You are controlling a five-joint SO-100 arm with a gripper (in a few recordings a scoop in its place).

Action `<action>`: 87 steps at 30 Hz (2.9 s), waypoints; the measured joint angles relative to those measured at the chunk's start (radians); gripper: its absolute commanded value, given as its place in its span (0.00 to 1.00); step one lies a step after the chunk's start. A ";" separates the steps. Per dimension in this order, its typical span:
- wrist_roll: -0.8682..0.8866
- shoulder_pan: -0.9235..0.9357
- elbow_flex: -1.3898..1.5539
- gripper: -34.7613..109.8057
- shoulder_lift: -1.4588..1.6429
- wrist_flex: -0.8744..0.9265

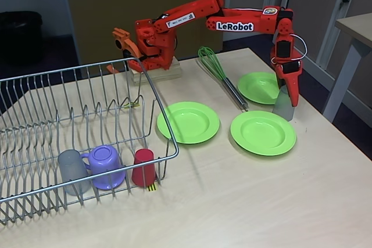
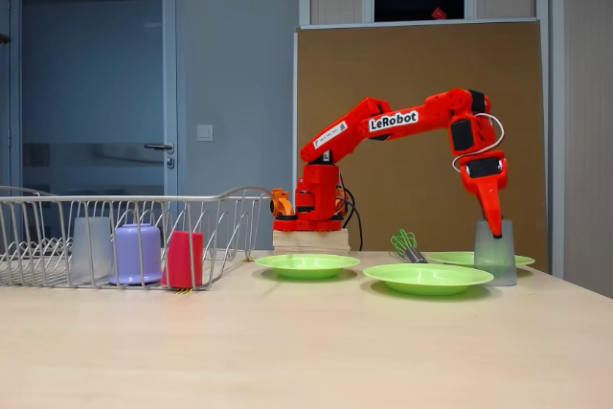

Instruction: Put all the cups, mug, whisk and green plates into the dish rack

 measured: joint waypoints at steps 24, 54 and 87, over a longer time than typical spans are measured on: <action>-0.106 0.021 -0.141 0.40 -0.032 0.117; -0.683 0.400 0.575 0.39 0.861 0.216; -1.361 1.261 0.834 0.40 0.813 0.071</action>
